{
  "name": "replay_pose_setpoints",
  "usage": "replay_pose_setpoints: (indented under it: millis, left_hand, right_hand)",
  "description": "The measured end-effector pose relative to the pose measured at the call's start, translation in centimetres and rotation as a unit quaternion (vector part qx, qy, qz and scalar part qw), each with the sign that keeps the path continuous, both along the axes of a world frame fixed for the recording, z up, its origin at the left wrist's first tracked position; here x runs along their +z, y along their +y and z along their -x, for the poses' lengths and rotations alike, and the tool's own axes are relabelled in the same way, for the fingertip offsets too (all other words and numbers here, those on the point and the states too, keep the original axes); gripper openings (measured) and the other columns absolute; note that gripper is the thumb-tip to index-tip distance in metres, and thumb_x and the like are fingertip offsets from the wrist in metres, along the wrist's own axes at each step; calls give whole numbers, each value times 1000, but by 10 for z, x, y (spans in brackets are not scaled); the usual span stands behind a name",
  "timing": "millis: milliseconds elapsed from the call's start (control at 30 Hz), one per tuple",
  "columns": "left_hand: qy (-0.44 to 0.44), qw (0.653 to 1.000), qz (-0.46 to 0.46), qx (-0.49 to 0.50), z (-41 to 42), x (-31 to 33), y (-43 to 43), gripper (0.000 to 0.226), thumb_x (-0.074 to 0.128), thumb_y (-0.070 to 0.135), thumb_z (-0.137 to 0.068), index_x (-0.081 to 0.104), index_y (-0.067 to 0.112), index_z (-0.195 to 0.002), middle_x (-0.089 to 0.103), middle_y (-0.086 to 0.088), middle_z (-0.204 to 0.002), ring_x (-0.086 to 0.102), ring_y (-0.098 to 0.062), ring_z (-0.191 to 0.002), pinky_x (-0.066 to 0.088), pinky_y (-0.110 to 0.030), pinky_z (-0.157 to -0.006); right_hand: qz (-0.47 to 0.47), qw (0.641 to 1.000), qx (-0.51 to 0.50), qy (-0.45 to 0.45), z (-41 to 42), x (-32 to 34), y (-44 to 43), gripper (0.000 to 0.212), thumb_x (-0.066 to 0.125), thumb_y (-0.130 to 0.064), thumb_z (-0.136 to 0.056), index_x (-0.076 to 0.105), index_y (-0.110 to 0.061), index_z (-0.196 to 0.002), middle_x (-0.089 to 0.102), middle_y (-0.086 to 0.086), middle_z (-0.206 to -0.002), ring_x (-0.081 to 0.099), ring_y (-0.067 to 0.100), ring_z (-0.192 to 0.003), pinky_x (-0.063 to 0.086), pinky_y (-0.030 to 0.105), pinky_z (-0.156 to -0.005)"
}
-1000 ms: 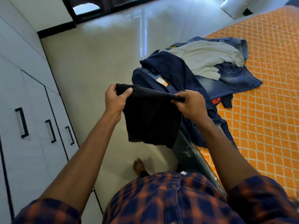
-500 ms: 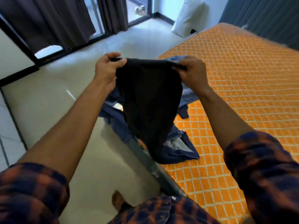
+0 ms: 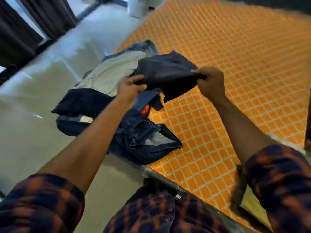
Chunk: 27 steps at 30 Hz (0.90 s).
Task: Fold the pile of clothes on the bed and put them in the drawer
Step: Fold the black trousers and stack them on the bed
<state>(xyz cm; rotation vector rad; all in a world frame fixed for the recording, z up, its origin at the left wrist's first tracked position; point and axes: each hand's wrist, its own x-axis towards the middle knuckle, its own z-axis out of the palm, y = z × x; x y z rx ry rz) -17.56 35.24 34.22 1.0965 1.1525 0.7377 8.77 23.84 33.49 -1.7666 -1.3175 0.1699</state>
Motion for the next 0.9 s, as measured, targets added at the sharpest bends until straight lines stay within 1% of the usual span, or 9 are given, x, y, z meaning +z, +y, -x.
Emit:
replay_pose_setpoints:
  millis: [67,167,300,367,433,533,633,767,900]
  left_hand:
    - [125,988,39,-86,-15,-61,-34,38,64,-14,-87,67,4,-120,64,-8,-100,62,-15,-80,53,-14,-62]
    - [251,941,120,-192,-12,-143,-88,29,65,-9,-89,69,3,-115,63,-12,-97,58,-10,-60,49,-14,-51]
    - [348,850,226,-325,4,-208,-152,25,68,-5,-86,72,-3,-111,71,-12,-99,67,-28,-93,57,-39,-89]
    - [354,808,326,-341,13,-214,-165,23,69,-5,-85,72,-1,-107,69,-10,-105,64,-28,-103,58,-43,-91]
    - [352,762,396,-372,15,-212,-159,29,73,-2,-83,70,1,-112,66,-13,-117,62,-29,-109,60,-40,-79]
    - [361,724,376,-451,-2,-202,-129,27,76,5,-84,71,6,-111,67,-7,-107,64,-22,-97,58,-31,-69]
    - [318,788,335,-408,-39,-188,-85,9,74,12,-87,72,13,-96,67,-3,-92,60,-15,-83,50,-23,-62]
    - [211,907,322,-169,-107,-203,-11,4,69,13,-91,66,12,-89,60,-1,-80,49,-8,-63,37,-16,-45]
    - [228,949,214,-48,-177,-245,26,19,64,11,-90,59,18,-73,61,0,-74,54,-15,-71,43,-24,-52]
  right_hand:
    - [107,994,-35,15,-1,-62,-53,32,62,-1,-78,80,-8,-104,78,11,-101,73,27,-98,56,32,-83]
    - [300,950,-77,29,17,-137,-134,28,68,-4,-83,81,-17,-104,78,6,-105,71,30,-99,56,37,-80]
    - [518,853,-15,61,43,-199,-224,22,70,-14,-82,79,-33,-91,77,-2,-96,68,25,-85,46,30,-64]
    - [566,818,33,101,49,-207,-246,28,72,-13,-78,70,-40,-74,76,-3,-86,67,21,-77,50,33,-62]
    - [577,802,65,139,47,-203,-249,38,71,-7,-73,63,-41,-61,74,-3,-77,67,19,-73,54,38,-65]
    - [574,796,60,183,31,-200,-231,29,68,0,-74,71,-28,-67,72,-3,-77,64,18,-73,50,37,-65]
    - [504,839,-13,203,3,-203,-198,21,68,2,-80,77,-14,-89,72,-1,-93,63,16,-89,45,31,-77]
    - [354,891,-163,232,-52,-217,-133,18,68,-6,-91,72,-12,-108,68,0,-106,62,19,-104,46,30,-87]
    - [315,907,-224,170,-98,-251,-58,17,61,-18,-99,67,-16,-115,67,0,-116,61,20,-106,44,29,-85]
